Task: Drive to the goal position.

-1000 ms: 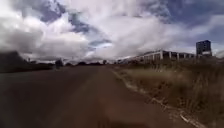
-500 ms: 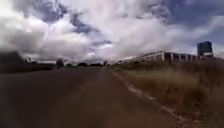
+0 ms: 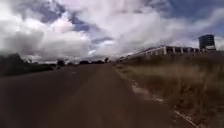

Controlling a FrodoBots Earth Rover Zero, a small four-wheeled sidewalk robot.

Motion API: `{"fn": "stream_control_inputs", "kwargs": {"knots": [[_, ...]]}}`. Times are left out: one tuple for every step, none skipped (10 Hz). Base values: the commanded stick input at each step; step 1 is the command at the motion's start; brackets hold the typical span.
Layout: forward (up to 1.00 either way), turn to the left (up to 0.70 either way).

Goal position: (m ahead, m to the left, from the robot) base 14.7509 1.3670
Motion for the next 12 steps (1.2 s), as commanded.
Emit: {"fn": "stream_control_inputs", "kwargs": {"knots": [[0.7, 0.01], [0.7, 0.01], [0.7, 0.01], [0.7, 0.01], [0.7, 0.01], [0.7, 0.01], [0.7, 0.01], [0.7, 0.01], [0.7, 0.01], [0.7, 0.01], [0.7, 0.01], [0.7, 0.01]]}}
